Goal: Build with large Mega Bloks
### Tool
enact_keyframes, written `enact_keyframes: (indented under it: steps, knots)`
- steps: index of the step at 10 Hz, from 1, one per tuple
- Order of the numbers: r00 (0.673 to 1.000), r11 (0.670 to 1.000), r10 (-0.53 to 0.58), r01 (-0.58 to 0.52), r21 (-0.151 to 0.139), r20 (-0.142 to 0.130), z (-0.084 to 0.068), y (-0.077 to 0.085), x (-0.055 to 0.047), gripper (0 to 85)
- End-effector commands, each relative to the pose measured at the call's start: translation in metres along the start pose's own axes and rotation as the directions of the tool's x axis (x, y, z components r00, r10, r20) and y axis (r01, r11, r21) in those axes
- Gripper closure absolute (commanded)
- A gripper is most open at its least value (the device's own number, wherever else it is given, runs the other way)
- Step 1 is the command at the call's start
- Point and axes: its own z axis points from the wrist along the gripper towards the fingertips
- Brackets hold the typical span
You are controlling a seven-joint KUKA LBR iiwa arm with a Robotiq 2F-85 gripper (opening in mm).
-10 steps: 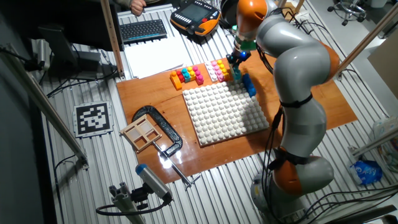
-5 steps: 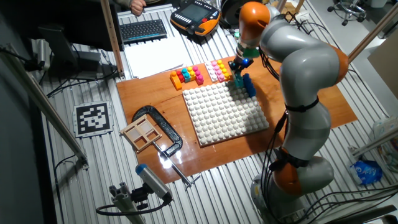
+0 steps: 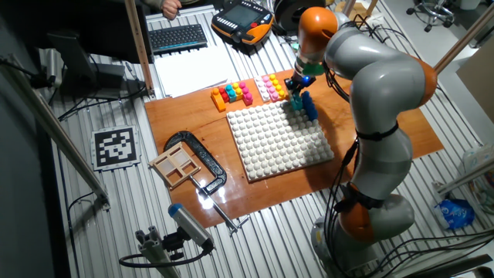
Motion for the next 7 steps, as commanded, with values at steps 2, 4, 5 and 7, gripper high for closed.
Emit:
enact_keyframes:
  steps: [2, 4, 5, 7]
  knots:
    - [0.998, 0.999, -0.049, 0.050, -0.020, 0.037, 0.000, 0.000, 0.000, 85.0]
    - [0.997, 0.998, -0.064, 0.065, -0.021, 0.038, 0.000, 0.001, 0.002, 85.0]
    - [0.998, 0.999, -0.051, 0.051, -0.005, 0.038, -0.004, 0.005, 0.013, 85.0]
    - [0.998, 0.999, -0.043, 0.043, 0.004, 0.037, -0.008, 0.006, 0.028, 85.0]
